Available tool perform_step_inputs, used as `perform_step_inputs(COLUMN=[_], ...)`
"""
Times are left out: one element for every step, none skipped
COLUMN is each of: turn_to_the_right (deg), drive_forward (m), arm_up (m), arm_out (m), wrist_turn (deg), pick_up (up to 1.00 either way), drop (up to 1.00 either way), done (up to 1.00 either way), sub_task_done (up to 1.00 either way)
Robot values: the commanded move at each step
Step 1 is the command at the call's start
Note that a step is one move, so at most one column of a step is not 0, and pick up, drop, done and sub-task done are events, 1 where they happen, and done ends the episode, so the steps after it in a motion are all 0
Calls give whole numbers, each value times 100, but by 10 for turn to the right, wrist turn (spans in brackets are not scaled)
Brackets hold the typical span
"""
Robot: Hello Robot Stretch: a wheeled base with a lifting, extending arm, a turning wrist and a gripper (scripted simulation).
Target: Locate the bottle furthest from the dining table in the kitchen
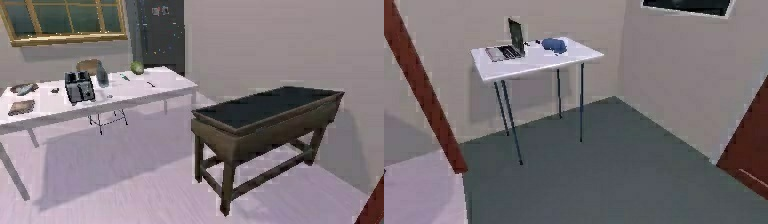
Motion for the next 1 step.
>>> perform_step_inputs(turn_to_the_right=[-240], drive_forward=[0], arm_up=[0], arm_out=[0], wrist_turn=[0], pick_up=[0], drop=[0], done=[0], sub_task_done=[0])
